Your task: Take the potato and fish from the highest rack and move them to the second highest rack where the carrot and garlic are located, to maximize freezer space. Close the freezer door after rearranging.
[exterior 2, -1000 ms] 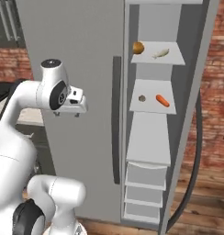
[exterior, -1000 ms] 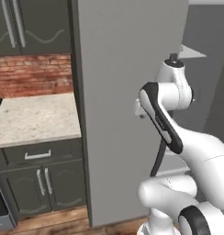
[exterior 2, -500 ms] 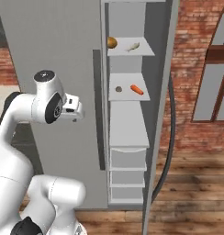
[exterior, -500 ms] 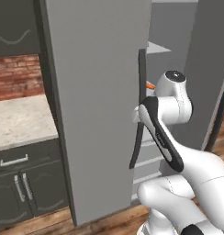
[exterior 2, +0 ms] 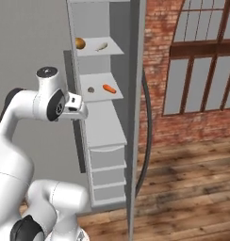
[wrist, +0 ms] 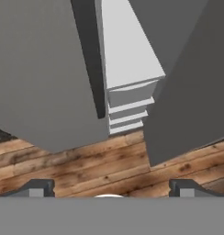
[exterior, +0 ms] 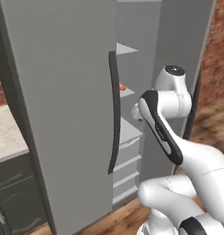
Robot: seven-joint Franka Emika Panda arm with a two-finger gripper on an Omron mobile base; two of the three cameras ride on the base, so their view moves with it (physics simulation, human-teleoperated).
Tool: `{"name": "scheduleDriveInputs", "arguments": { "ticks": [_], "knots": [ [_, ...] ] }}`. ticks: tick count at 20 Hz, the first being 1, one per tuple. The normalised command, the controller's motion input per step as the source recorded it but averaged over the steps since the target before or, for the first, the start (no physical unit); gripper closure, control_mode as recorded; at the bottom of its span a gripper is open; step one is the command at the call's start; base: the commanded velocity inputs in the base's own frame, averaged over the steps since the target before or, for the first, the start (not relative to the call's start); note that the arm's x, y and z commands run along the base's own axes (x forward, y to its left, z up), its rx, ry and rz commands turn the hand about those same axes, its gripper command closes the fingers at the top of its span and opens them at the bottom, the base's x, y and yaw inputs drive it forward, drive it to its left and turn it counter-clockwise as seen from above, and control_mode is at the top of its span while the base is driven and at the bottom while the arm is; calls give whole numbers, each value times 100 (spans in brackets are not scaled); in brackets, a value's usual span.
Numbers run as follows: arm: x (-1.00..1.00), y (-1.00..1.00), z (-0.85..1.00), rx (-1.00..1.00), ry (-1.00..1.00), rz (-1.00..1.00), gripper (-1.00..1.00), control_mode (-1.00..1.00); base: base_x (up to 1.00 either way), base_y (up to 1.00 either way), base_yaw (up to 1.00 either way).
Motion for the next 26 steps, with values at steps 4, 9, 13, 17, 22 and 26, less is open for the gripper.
{"name": "scheduleDriveInputs", "arguments": {
  "ticks": [4,9,13,17,22,26],
  "knots": [
    [0,0,0,0,0,0,-100,100,39,-12,-25],
    [0,0,0,0,0,0,-100,100,58,-1,-10],
    [0,0,0,0,0,0,-100,100,60,-5,-1],
    [0,0,0,0,0,0,-100,100,46,-18,0],
    [0,0,0,0,0,0,-100,100,34,-29,0],
    [0,0,0,0,0,0,-100,100,39,-18,0]
  ]
}}
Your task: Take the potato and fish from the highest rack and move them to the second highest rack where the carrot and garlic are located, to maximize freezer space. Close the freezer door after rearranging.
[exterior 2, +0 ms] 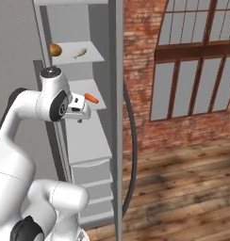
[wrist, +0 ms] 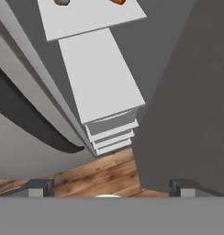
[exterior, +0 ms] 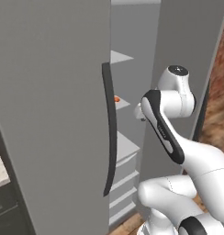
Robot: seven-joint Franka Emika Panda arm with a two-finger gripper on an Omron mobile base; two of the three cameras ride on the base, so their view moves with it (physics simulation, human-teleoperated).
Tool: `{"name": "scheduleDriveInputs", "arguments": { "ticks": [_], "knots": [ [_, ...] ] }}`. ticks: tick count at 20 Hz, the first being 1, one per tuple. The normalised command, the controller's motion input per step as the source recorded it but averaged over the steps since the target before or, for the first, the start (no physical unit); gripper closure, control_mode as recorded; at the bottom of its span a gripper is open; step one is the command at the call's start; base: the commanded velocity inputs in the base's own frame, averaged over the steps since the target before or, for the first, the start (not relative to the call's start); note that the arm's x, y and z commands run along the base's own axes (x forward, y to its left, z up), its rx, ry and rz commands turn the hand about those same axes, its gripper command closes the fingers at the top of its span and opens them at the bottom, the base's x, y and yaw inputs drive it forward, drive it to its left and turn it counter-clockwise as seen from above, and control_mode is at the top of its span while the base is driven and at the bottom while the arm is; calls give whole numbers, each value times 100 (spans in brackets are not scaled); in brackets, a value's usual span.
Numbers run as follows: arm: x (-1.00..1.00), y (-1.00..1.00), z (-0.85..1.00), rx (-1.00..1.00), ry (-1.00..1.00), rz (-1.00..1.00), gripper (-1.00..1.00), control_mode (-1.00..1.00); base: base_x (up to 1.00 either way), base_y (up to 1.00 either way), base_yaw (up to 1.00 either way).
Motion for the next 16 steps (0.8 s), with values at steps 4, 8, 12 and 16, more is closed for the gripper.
{"name": "scheduleDriveInputs", "arguments": {
  "ticks": [4,8,12,16],
  "knots": [
    [0,0,0,0,0,0,-100,100,42,-12,0],
    [0,0,0,0,0,0,-100,100,44,-15,0],
    [0,0,0,0,0,0,-100,100,49,-13,0],
    [0,0,0,0,0,0,-100,100,53,-16,0]
  ]
}}
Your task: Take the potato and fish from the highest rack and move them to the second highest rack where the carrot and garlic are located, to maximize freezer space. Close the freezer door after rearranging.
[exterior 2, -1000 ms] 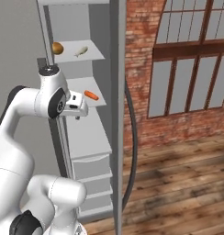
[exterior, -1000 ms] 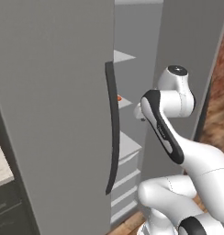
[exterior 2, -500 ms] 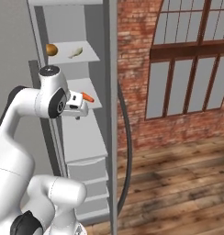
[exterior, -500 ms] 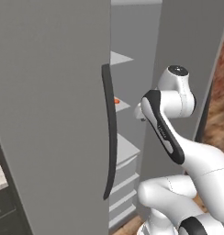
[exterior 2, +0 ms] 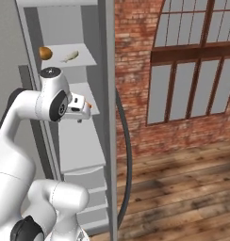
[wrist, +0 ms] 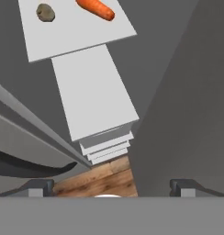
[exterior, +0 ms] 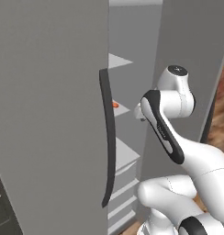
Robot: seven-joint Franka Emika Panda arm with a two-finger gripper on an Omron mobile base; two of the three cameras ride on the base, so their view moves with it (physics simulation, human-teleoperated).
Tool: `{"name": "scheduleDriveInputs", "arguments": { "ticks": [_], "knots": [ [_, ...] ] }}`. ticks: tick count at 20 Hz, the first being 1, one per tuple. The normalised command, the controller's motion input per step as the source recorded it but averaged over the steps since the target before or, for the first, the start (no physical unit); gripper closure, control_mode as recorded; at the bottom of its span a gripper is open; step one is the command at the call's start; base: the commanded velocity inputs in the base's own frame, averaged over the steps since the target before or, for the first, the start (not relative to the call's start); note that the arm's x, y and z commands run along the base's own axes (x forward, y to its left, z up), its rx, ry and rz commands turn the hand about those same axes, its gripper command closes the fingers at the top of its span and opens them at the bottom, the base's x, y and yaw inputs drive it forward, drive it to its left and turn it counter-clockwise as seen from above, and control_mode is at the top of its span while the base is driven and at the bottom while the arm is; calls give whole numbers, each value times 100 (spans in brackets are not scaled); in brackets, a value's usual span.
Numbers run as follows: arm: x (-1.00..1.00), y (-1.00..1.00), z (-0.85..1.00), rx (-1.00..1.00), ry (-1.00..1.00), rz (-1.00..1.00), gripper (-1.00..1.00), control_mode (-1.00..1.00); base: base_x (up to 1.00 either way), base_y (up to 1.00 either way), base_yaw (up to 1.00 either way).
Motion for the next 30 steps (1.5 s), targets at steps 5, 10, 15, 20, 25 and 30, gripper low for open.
{"name": "scheduleDriveInputs", "arguments": {
  "ticks": [5,10,15,20,25,30],
  "knots": [
    [0,0,0,0,0,0,-100,100,57,-19,0],
    [0,0,0,0,0,0,-100,100,54,-24,7],
    [0,0,0,0,0,0,-100,100,40,-5,11],
    [0,0,0,0,0,0,-100,100,19,0,14],
    [0,0,0,0,0,0,-100,100,13,-3,16],
    [0,0,0,0,0,0,-100,100,-15,-6,6]
  ]
}}
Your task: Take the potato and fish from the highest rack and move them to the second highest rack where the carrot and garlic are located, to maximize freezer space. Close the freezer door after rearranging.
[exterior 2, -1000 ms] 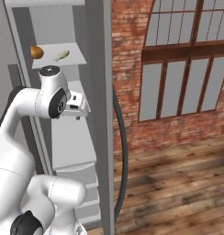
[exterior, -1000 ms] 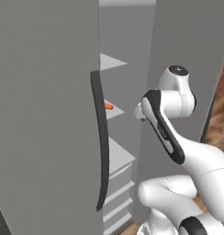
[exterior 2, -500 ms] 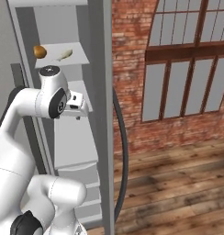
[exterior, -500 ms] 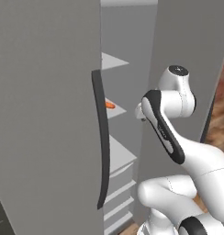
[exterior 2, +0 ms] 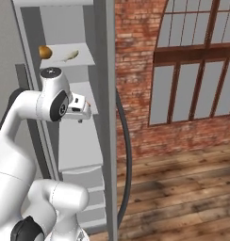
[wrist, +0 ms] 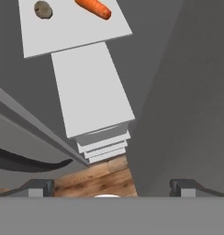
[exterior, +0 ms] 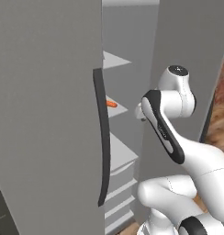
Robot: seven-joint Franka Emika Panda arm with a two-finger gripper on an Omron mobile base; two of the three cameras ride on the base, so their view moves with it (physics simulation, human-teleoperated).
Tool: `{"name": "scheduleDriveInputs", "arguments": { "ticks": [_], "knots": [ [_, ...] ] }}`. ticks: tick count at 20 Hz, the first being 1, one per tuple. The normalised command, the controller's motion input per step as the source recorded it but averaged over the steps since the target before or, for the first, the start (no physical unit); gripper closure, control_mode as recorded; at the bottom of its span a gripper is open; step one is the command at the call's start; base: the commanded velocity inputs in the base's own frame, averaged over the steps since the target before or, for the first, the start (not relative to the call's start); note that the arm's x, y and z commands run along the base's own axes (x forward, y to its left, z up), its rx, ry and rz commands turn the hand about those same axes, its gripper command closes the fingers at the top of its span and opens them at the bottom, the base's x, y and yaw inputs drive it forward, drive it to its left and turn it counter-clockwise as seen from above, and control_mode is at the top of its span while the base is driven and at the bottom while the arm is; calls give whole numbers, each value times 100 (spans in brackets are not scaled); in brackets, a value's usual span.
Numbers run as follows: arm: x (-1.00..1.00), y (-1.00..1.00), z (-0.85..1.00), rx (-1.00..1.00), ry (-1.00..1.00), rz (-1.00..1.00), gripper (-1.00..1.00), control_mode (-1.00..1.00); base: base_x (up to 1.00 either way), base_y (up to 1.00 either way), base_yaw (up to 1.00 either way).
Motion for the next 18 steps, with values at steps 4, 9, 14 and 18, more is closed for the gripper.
{"name": "scheduleDriveInputs", "arguments": {
  "ticks": [4,9,14,18],
  "knots": [
    [0,0,0,0,0,0,-100,100,-57,-6,0],
    [0,0,0,0,0,0,-100,100,-27,12,0],
    [0,0,0,0,0,0,-100,100,20,61,-7],
    [0,0,0,0,0,0,-100,100,45,57,-12]
  ]
}}
